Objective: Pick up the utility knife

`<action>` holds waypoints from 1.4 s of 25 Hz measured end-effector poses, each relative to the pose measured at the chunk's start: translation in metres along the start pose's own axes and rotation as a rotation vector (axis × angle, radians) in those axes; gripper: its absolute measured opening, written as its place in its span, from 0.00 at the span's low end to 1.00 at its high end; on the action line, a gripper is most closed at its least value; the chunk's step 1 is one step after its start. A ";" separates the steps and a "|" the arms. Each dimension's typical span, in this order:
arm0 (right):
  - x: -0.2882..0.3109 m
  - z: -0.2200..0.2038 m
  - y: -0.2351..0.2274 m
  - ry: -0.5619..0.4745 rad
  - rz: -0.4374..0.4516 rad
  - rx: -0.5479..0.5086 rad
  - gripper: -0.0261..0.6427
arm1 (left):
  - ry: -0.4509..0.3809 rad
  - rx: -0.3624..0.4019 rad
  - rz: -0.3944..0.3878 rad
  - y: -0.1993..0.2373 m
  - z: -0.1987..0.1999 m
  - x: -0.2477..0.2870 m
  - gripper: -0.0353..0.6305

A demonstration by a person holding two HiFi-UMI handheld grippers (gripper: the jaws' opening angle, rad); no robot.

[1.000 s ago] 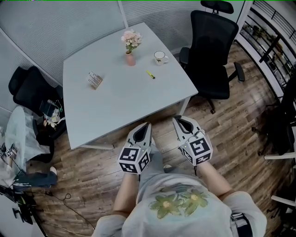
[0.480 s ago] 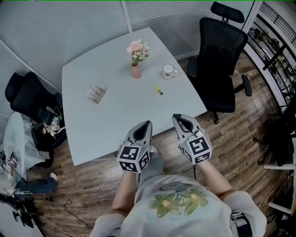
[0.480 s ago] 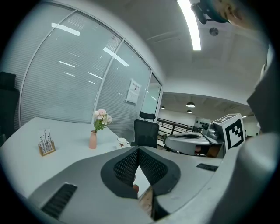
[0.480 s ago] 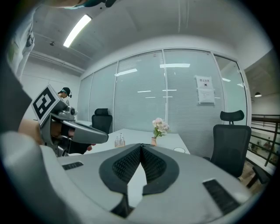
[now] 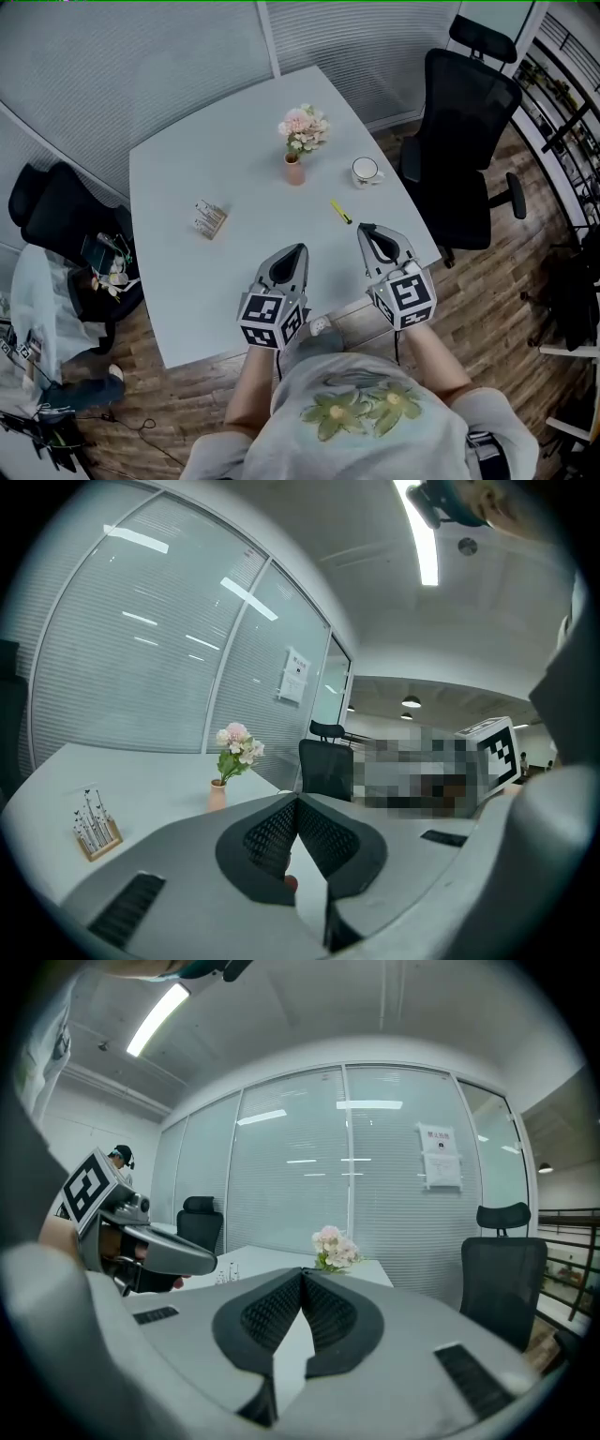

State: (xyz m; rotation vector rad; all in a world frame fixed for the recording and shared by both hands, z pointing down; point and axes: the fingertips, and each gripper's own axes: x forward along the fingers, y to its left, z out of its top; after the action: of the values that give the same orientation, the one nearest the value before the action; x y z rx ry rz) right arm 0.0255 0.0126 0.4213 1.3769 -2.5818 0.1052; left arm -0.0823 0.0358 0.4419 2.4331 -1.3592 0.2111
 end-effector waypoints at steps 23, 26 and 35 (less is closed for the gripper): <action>0.074 0.033 -0.046 -0.062 -0.021 -0.013 0.12 | 0.015 -0.050 0.051 0.060 0.019 0.060 0.06; 0.081 0.036 -0.054 -0.083 -0.025 -0.015 0.16 | 0.015 -0.054 0.081 0.066 0.022 0.063 0.06; 0.091 0.039 -0.070 -0.105 -0.005 -0.016 0.25 | 0.025 -0.075 0.138 0.074 0.018 0.078 0.06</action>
State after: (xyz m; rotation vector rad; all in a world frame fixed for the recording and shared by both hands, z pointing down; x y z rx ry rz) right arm 0.0281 -0.1066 0.4011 1.4197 -2.6579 0.0117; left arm -0.1046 -0.0689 0.4650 2.2699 -1.4979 0.2196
